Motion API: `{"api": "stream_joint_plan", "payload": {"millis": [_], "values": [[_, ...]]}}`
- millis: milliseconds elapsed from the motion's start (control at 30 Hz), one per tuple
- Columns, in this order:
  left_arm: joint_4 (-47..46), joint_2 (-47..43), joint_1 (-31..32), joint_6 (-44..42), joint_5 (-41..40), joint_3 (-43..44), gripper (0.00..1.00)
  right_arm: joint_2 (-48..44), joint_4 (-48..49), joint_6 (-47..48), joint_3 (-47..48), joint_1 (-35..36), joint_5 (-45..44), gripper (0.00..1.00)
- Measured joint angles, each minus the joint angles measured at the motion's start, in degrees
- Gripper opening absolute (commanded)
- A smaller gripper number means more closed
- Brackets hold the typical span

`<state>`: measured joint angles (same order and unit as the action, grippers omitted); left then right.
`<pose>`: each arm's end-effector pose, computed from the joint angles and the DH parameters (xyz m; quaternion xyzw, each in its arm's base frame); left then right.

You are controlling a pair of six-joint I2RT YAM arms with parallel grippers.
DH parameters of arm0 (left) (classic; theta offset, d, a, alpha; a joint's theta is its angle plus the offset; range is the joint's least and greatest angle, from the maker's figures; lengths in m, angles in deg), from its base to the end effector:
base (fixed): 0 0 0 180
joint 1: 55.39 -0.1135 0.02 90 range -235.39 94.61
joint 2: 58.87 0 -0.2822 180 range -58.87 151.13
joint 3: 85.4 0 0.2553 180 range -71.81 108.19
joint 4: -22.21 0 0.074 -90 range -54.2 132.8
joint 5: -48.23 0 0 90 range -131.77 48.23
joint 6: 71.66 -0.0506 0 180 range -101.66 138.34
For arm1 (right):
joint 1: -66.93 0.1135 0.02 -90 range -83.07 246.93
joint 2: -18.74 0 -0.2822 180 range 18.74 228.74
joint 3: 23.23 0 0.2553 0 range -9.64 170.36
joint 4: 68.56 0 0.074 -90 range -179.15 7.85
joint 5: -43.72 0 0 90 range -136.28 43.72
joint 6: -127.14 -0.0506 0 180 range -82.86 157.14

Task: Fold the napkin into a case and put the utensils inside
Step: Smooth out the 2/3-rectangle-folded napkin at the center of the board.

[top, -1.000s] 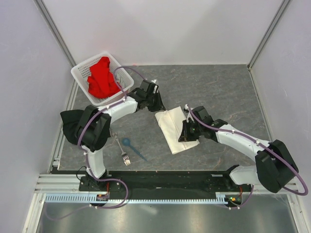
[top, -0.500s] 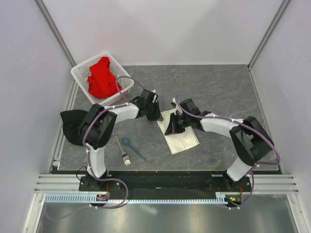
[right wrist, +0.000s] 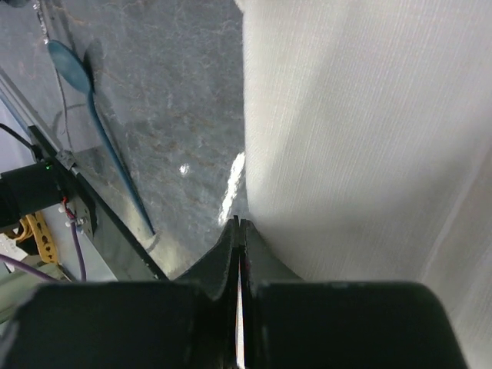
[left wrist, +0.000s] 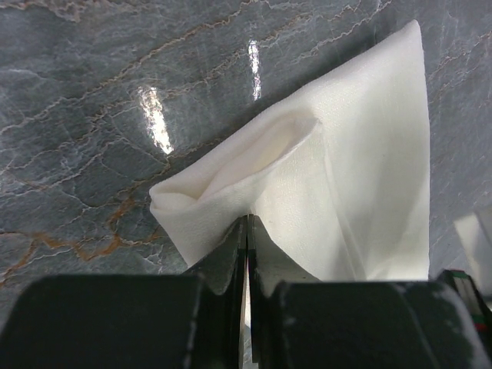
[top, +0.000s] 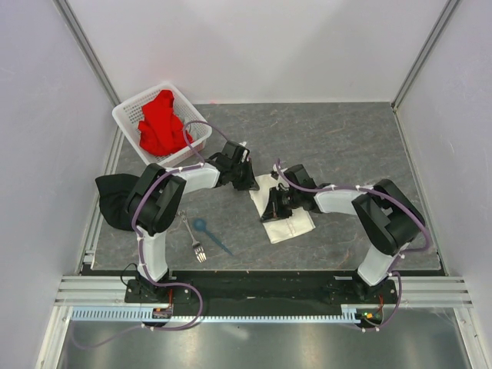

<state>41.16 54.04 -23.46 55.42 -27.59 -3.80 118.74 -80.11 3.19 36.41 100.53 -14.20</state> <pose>0.3555 -0.2362 0.1461 0.0000 0.9342 -0.2867 0.2122 0.2647 0.2081 0.1341 -0.0874 0.9087 0.3914 0.1155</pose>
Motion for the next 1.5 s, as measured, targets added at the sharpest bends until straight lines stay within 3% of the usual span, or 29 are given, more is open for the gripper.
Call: {"api": "stream_joint_plan", "payload": {"millis": [267, 467, 833, 1167, 1267, 1400, 1500], "values": [[-0.02, 0.07, -0.09, 0.0, 0.15, 0.0, 0.05, -11.74, 0.33, -1.09, -6.93, 0.02, 0.55, 0.0], [-0.28, 0.31, -0.42, 0.0, 1.18, 0.02, 0.05, -10.54, 2.95, -3.43, -14.01, 0.04, 1.22, 0.0], [-0.35, 0.33, -0.44, 0.0, 1.27, 0.02, 0.05, -20.74, -3.15, -2.27, -12.17, 0.44, -1.05, 0.0], [-0.33, 0.33, -0.44, 0.0, 1.27, 0.02, 0.05, -16.33, 1.86, -4.42, -18.82, 1.53, -0.57, 0.0], [-0.24, 0.33, -0.44, 0.0, 1.27, 0.09, 0.09, -17.0, 0.24, -3.93, -18.29, 1.62, -1.2, 0.0], [0.57, -0.22, -0.44, -0.04, 1.09, 0.13, 0.25, -21.59, -5.95, -2.67, -15.52, 1.53, -4.04, 0.01], [2.56, -1.57, -0.44, -0.24, 0.79, 0.13, 0.3, -25.97, -10.75, -1.36, -12.11, 0.15, -6.88, 0.06]]}}
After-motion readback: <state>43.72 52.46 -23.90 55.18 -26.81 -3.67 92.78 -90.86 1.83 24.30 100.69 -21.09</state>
